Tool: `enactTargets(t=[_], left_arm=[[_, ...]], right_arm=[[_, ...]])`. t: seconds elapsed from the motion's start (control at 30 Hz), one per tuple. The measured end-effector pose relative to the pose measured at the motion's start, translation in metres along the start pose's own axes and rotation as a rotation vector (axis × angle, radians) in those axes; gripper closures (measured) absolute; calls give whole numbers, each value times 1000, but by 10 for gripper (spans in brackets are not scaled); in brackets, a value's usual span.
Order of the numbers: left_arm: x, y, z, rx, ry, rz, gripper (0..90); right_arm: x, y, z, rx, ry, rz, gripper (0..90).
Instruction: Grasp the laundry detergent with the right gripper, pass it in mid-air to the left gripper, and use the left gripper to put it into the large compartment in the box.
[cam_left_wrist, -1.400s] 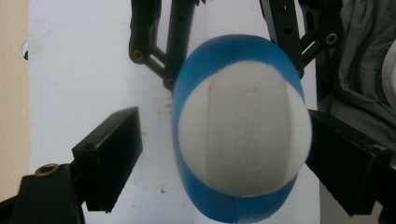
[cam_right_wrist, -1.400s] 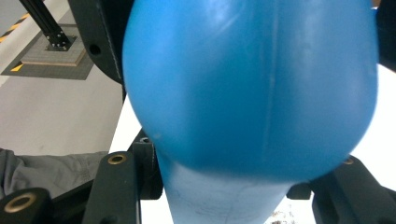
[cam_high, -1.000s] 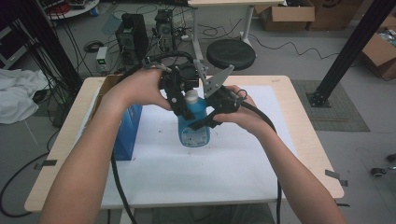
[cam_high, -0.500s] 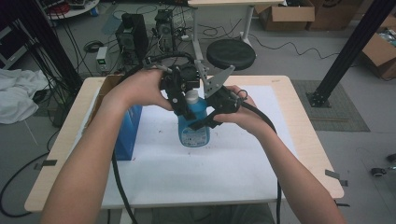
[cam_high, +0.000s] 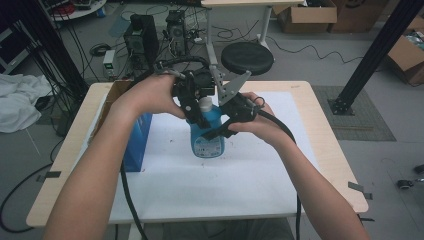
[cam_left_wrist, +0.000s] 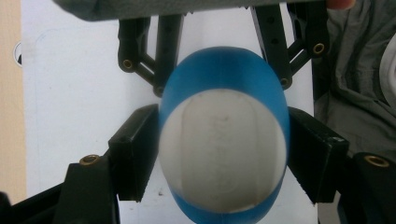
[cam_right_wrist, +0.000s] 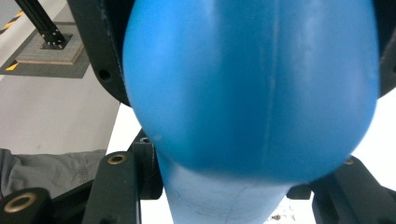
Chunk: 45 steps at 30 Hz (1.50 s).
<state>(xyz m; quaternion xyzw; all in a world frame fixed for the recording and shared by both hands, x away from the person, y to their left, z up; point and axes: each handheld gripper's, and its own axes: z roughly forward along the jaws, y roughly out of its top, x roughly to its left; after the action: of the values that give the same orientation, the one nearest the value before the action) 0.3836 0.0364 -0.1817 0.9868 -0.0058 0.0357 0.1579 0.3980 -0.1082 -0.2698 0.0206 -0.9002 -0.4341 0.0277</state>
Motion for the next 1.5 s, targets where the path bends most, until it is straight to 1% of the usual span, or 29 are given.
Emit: enactTargets(t=[0.03, 0.1, 0.27, 0.5, 0.6, 0.7, 0.87, 0.93, 0.97, 1.03, 1.07, 1.13, 1.17, 1.23, 1.27, 1.3, 1.33, 1.37, 1.43, 1.5], left_arm=[[0, 0, 0, 1, 9, 7, 334], [-1, 0, 0, 1, 10, 3, 344], [-1, 2, 1, 11, 19, 13, 371], [0, 3, 3, 26, 20, 1, 378], [1, 4, 2, 26, 22, 6, 382], [1, 3, 1, 19, 25, 0, 385], [1, 6, 2, 44, 29, 5, 387], [2, 6, 3, 41, 24, -6, 387], [2, 6, 3, 46, 24, -7, 388], [3, 5, 3, 59, 26, -22, 388], [4, 4, 2, 66, 33, -27, 388], [6, 1, -2, 76, 40, -63, 388], [7, -1, -4, 80, 46, -84, 388], [9, -5, -10, 85, 53, -134, 388], [12, -8, -15, 94, 65, -175, 388], [14, -10, -19, 97, 71, -227, 388], [16, -12, -22, 100, 77, -254, 388], [19, -16, -29, 110, 90, -300, 388], [23, -23, -42, 113, 115, -383, 388], [26, -30, -56, 110, 153, -461, 388]], right_arm=[[0, 0, 0, 0, 0, -1, 454], [0, 0, 0, 0, -2, 0, 454], [-1, 0, 0, 2, -5, 0, 454], [-1, -1, 1, 12, -12, 5, 454], [-1, -1, 1, 15, -19, 3, 453], [-1, -1, 0, 15, -33, -4, 452], [0, 0, 1, 25, -46, -4, 448], [0, 0, 2, 27, -43, 7, 445], [0, 0, 2, 25, -43, 13, 435], [1, 0, 2, 12, -65, 22, 340], [0, -1, 0, -3, -81, 36, 284], [-2, -4, -5, -11, -125, 46, 252], [-3, -5, -8, -13, -127, 58, 240], [-5, -9, -13, 6, -131, 69, 239], [-5, -10, -15, 18, -137, 75, 239], [-6, -13, -18, 41, -143, 89, 240], [-7, -15, -20, 66, -150, 96, 242], [-7, -17, -21, 88, -156, 97, 243], [-8, -22, -25, 166, -174, 100, 246], [-8, -28, -29, 249, -191, 93, 260]])
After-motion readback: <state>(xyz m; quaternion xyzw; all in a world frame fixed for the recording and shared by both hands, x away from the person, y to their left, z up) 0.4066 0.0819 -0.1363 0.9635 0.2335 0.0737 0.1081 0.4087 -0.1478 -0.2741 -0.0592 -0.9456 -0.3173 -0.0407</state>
